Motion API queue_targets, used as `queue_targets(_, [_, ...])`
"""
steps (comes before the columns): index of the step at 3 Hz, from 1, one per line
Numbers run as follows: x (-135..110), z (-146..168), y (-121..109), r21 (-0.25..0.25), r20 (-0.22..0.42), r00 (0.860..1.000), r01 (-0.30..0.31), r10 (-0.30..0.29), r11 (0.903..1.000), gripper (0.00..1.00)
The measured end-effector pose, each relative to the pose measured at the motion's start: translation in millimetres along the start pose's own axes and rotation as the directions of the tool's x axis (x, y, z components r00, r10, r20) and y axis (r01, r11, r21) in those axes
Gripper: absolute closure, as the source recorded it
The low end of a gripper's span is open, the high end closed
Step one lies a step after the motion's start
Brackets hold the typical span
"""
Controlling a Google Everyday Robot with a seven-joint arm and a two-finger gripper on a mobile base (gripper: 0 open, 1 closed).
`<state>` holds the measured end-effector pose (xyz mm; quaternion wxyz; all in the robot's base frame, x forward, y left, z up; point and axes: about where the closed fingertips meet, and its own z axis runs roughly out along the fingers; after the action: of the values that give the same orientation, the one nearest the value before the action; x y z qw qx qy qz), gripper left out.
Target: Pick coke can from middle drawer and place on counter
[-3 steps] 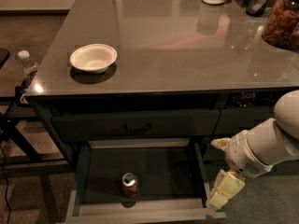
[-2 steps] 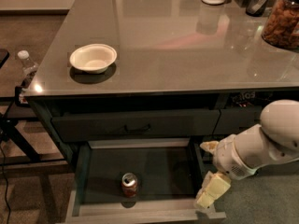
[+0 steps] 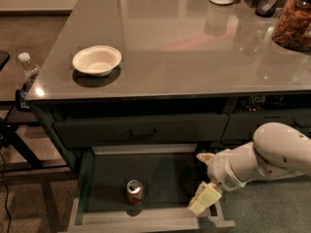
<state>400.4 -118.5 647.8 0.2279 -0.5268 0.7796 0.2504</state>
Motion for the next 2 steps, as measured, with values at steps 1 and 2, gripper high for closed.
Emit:
queue_targets(1, [13, 34, 3, -0.03, 0.043, 0.999, -0.02, 0.021, 0.9994, 0.0])
queue_targets(2, [22, 67, -4, -0.048, 0.08, 0.997, -0.019, 0.023, 0.9986, 0.0])
